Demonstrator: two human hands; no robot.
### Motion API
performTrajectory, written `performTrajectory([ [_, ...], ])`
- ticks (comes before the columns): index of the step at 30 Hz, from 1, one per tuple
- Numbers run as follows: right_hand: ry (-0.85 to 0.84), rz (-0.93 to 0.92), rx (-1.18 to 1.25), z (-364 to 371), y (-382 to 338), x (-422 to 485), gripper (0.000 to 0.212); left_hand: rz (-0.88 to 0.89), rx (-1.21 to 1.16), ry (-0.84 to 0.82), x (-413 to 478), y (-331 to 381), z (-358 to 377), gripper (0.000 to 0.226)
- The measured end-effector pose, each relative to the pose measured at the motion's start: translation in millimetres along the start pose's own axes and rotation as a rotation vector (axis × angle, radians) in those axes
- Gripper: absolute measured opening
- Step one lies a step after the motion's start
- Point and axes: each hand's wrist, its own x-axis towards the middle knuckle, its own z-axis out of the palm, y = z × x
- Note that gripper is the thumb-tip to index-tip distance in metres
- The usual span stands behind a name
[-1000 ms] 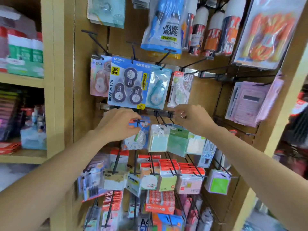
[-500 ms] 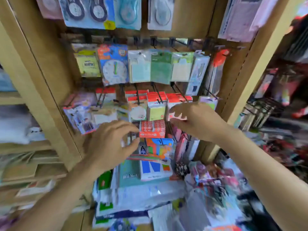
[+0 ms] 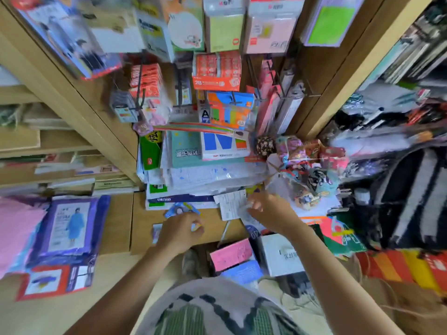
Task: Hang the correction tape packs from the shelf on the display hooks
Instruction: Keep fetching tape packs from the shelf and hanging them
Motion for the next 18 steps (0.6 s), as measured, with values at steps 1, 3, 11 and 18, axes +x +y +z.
performTrajectory([
  [1,-0.042,0.044,0.012,19,9,-1,0.026,-0.039,0.001,-0.054,-4,-7,15,0.009],
  [3,-0.112,0.133,0.029,55,26,-3,0.024,-0.121,-0.043,-0.16,-13,-19,41,0.009],
  [11,-0.31,0.38,0.13,156,85,9,0.023,-0.338,-0.124,-0.443,-25,-61,125,0.013],
  [18,-0.317,0.523,0.222,221,144,71,0.029,-0.319,-0.129,-0.43,50,-91,204,0.019],
])
